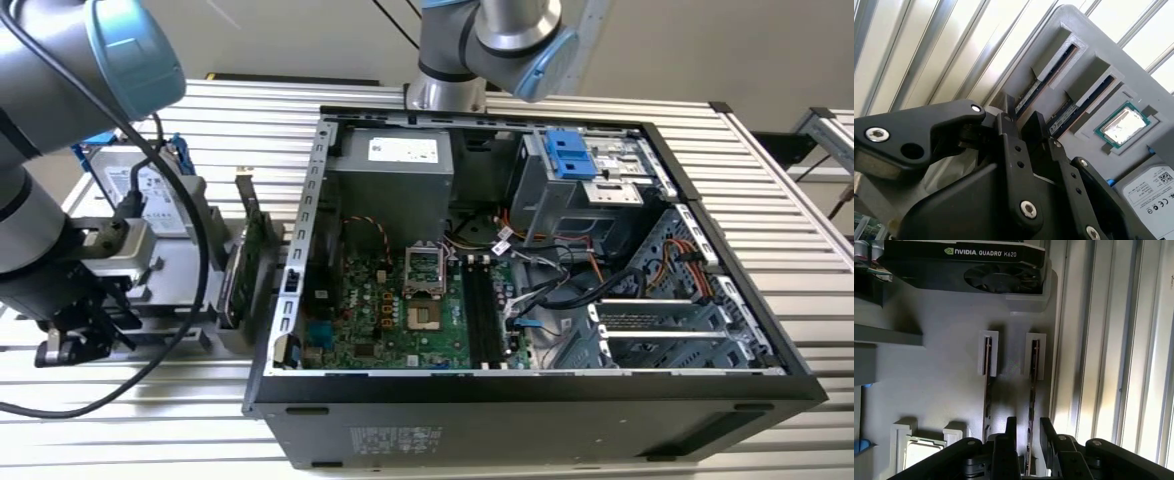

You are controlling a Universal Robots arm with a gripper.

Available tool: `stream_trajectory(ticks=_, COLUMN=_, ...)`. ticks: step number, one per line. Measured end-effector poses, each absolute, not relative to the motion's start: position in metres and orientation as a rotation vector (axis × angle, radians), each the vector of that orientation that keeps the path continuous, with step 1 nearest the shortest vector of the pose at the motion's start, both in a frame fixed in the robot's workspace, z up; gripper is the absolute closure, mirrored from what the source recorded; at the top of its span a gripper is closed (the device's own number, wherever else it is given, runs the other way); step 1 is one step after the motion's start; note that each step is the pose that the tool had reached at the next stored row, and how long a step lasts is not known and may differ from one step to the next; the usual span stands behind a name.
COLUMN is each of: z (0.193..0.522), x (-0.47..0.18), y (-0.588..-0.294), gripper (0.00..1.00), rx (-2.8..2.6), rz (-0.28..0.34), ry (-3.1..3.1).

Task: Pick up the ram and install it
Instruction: 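Pick up the ram and move it above insertion slot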

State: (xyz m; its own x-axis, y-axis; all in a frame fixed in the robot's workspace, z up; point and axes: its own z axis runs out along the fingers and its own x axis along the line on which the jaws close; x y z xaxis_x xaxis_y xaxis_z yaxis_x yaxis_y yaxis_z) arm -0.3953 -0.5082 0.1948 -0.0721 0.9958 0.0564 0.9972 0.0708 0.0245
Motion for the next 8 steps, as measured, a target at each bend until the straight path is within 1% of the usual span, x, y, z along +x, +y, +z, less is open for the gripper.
stream_trajectory(ticks=8, z=0.1948, x=-0.3953, y=-0.5085, gripper=0.0, rx=-2.123, rz=-0.088, ry=-2.281)
